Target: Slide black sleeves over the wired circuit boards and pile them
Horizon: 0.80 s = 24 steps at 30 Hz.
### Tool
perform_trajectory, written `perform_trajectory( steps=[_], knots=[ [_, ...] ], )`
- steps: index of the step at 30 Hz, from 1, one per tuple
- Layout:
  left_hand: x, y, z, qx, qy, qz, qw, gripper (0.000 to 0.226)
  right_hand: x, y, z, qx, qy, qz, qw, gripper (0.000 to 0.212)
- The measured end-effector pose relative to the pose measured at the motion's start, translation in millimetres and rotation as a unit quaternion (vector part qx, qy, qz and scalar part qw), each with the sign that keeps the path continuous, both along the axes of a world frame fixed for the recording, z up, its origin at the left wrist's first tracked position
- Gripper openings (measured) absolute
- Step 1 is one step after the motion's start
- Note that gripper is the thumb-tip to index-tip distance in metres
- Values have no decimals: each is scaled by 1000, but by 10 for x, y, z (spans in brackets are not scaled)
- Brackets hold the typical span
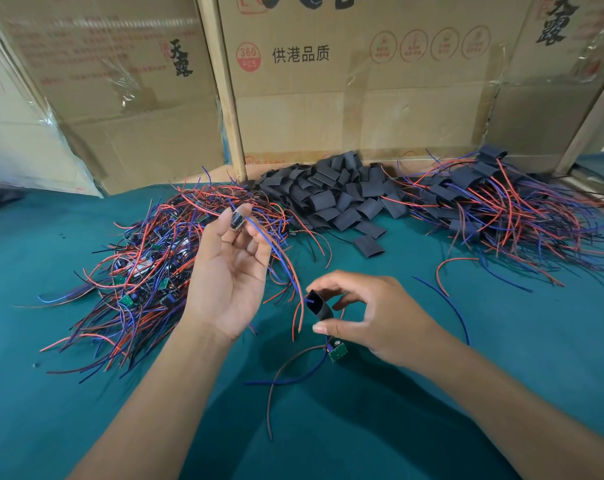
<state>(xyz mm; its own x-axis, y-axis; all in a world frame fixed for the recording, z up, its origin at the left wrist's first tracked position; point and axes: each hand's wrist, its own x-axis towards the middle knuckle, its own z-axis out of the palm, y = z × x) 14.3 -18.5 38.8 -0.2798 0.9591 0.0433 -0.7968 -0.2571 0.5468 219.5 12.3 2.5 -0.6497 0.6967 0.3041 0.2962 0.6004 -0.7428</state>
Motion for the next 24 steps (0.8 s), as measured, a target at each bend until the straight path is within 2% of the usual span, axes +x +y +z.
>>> perform_trajectory(
  steps=[7, 10, 13, 24],
  knots=[
    [-8, 22, -19, -10, 72, 57, 996, 16, 16, -15, 46, -2, 4, 43, 999, 34],
    [-23, 25, -20, 7, 74, 62, 995, 35, 24, -20, 54, -14, 2, 57, 998, 35],
    [-26, 37, -21, 14, 84, 65, 994, 41, 26, -18, 43, -34, 12, 60, 998, 37],
    [-46, 73, -47, -17, 67, 97, 993, 18, 25, 3, 9, -45, 3, 55, 997, 36]
  ],
)
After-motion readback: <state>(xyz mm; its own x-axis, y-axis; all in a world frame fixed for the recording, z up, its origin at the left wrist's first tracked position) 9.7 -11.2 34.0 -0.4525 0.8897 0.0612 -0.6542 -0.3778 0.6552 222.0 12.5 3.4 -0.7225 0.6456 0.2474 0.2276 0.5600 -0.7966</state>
